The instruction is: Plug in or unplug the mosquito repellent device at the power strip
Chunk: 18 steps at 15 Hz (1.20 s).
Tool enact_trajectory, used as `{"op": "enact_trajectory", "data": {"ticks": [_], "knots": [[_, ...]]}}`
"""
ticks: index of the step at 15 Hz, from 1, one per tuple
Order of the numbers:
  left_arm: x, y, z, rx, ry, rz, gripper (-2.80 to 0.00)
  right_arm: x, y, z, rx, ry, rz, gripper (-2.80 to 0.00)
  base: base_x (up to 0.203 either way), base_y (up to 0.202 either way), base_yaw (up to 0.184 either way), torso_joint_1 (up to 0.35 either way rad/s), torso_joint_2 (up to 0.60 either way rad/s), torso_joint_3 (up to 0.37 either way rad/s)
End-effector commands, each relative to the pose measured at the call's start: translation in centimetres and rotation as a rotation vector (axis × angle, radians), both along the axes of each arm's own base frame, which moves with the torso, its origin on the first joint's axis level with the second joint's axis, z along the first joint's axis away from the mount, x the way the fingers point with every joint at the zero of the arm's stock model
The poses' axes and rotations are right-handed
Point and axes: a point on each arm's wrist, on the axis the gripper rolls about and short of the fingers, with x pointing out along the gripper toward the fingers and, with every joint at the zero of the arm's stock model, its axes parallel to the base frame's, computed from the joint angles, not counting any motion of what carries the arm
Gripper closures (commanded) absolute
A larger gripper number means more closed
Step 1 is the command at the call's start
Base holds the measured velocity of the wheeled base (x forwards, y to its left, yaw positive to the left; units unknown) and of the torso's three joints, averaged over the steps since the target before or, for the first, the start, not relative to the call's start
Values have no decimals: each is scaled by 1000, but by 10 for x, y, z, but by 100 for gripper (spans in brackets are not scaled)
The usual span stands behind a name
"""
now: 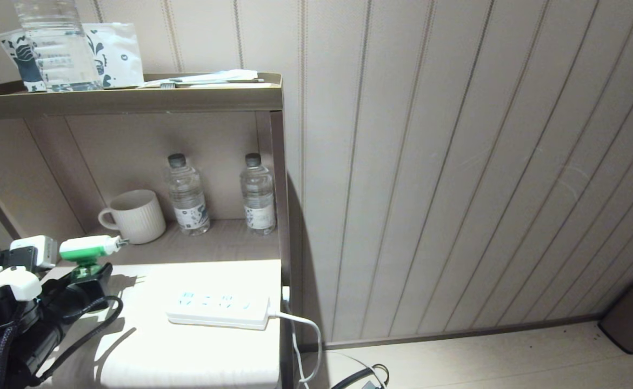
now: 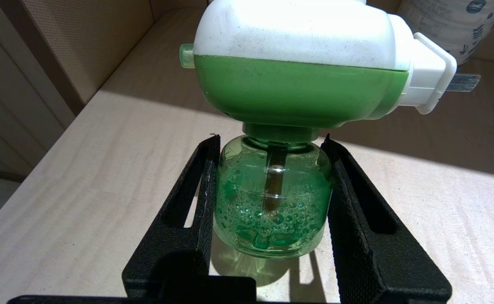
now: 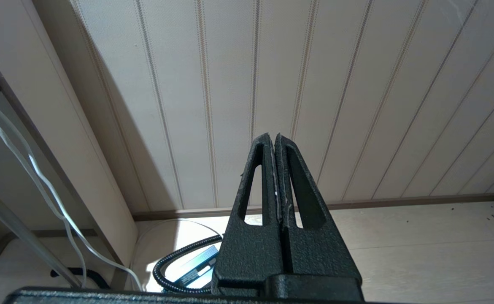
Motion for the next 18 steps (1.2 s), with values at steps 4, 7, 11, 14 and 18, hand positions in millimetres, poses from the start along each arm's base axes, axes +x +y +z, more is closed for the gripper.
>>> {"op": "enact_trajectory", "data": {"ticks": [4, 7, 11, 14, 18], "knots": [[0, 1, 6, 10, -50, 32, 0, 0, 0, 0, 1, 0, 0, 0, 0, 0, 0, 0, 0, 0], [-1, 1, 7, 13, -56, 47, 0, 0, 0, 0, 1, 0, 0, 0, 0, 0, 0, -31, 74, 43], [-8, 1, 19, 18, -110, 48, 0, 0, 0, 0, 0, 0, 1, 0, 0, 0, 0, -153, 379, 219], [-13, 1, 27, 17, -145, 48, 0, 0, 0, 0, -1, 0, 0, 0, 0, 0, 0, -47, 124, 68], [-20, 1, 21, 17, -108, 45, 0, 0, 0, 0, -4, 0, 0, 0, 0, 0, 0, -5, 15, 11]]}}
